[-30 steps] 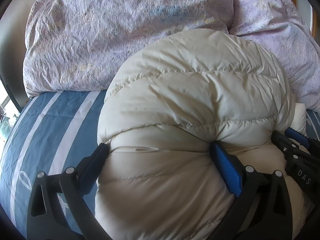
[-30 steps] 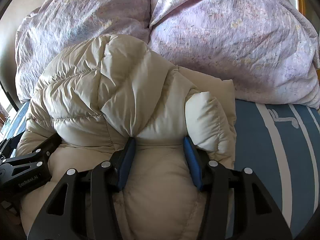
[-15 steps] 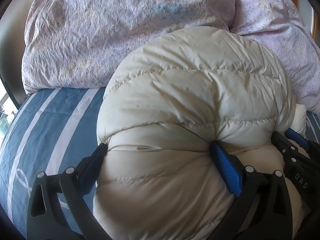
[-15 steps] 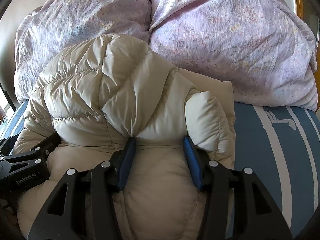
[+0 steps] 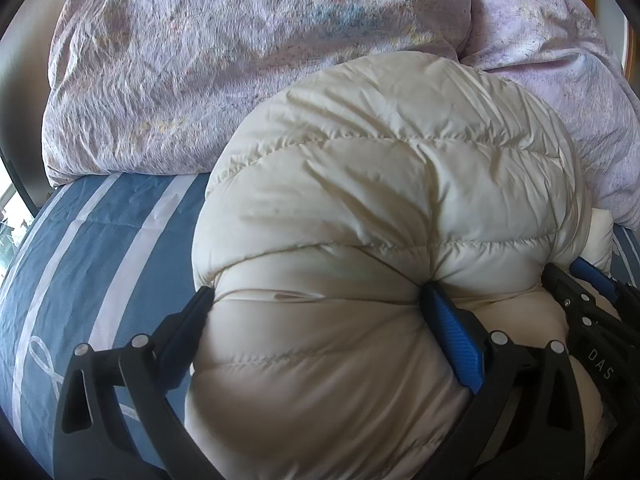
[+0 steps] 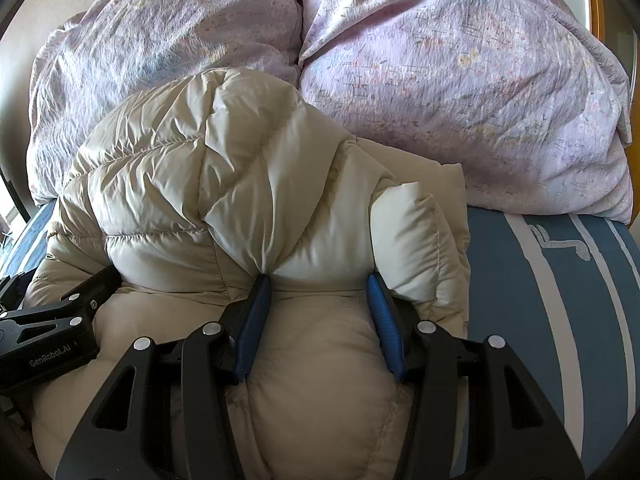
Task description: Fold large clothes
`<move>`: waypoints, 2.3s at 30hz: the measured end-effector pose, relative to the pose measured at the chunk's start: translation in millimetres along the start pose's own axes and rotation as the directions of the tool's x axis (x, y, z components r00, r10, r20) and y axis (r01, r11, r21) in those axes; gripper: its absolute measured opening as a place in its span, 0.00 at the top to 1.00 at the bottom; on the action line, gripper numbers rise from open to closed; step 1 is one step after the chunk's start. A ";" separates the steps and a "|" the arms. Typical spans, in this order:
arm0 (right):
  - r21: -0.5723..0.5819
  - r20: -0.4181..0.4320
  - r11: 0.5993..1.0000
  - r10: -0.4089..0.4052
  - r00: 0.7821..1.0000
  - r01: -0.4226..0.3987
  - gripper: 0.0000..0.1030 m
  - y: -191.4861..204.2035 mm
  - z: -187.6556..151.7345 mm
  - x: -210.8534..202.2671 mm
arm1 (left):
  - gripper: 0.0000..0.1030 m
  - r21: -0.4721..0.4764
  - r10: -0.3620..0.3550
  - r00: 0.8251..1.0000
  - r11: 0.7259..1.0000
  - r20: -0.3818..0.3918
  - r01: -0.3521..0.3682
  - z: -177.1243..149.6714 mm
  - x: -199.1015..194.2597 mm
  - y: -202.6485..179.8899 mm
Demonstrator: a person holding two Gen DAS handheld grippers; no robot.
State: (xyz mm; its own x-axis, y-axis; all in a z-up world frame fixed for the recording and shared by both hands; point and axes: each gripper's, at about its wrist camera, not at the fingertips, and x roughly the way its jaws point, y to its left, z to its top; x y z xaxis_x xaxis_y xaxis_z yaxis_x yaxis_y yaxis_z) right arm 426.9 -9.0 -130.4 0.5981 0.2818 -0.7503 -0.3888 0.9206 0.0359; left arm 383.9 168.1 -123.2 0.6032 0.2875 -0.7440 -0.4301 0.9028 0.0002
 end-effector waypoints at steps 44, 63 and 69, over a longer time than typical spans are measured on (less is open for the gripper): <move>0.090 -0.346 0.989 0.142 0.927 -0.118 0.05 0.0 -93.4 -193.8 | 0.02 -0.041 -0.184 0.979 0.983 -0.083 0.181 -116.3 -199.1 28.0; 0.140 -0.284 0.980 0.174 0.943 -0.139 0.05 6.4 -126.4 -246.6 | 0.02 -0.076 -0.288 0.953 0.957 -0.094 0.282 -155.3 -246.3 21.7; 0.167 -0.251 0.971 0.210 0.945 -0.171 0.05 5.9 -129.1 -254.4 | 0.02 -0.096 -0.297 0.951 0.953 -0.088 0.288 -162.0 -252.4 24.3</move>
State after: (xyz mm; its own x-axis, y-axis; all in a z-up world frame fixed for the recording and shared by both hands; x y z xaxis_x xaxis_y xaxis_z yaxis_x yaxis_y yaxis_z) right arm 182.0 -110.1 -24.5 0.3076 0.3915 -0.8672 -0.3630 0.8908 0.2734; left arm 112.4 65.7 -43.7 0.6421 -0.0224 -0.7663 -0.3005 0.9122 -0.2784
